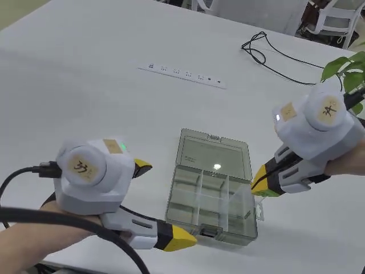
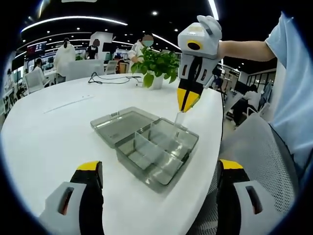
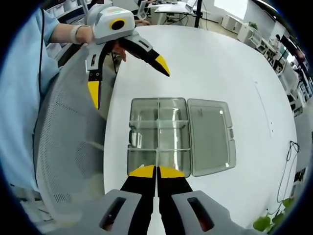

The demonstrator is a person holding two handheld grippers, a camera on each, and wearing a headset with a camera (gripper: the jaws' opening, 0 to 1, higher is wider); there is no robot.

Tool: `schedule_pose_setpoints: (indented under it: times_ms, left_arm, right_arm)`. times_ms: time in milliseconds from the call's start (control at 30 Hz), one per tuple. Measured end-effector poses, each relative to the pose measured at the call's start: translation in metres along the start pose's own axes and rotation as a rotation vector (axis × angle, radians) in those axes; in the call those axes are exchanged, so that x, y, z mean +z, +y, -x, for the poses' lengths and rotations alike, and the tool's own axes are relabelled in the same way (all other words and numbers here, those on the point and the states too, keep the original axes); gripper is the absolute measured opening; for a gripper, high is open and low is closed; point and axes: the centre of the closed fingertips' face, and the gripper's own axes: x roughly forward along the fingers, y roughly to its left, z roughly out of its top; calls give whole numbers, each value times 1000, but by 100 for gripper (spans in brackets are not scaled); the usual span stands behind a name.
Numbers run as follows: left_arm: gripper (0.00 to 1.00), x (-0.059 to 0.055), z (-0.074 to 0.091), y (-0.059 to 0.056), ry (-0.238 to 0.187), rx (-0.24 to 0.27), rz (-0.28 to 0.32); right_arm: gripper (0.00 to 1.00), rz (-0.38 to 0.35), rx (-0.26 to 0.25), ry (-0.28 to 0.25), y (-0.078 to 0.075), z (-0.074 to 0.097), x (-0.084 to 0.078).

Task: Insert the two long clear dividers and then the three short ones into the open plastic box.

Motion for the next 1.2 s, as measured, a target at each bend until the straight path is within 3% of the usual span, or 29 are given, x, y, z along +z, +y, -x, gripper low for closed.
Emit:
schedule_pose_setpoints:
  times_ms: [1200]
  left_arm:
    - [93, -3, 0, -1, 0, -16, 12]
  right_arm:
    - [2, -6, 43, 17, -4, -26, -9]
